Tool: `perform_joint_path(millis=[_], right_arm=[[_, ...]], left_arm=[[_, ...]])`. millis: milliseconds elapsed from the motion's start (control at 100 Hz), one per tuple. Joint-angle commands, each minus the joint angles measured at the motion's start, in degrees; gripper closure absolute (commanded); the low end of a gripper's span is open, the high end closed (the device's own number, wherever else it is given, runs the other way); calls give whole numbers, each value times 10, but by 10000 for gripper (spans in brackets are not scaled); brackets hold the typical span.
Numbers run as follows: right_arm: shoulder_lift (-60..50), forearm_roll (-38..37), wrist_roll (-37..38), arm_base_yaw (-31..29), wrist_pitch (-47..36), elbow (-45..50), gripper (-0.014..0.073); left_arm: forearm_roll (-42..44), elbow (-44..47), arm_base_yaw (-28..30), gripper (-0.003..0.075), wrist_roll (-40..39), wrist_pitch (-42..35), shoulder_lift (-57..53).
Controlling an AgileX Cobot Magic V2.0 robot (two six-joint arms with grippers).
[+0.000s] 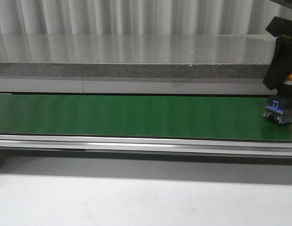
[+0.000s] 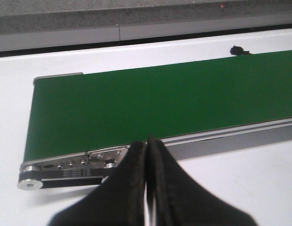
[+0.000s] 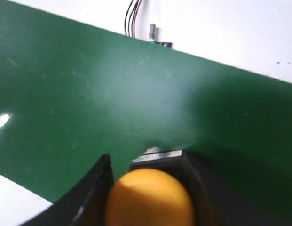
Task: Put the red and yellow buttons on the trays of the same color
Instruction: 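Grasp the yellow button off the conveyor with the right gripper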
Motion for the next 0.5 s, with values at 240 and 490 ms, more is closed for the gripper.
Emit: perform_joint_path(millis=[240,490], right_arm=[[-88,-2,-2,-1,-13,-12,594],[-174,-137,122,-3,-64,1,594]], left_arm=[[-10,-14,-4,741,-1,-41,2],[-10,-14,-4,741,-1,-41,2]])
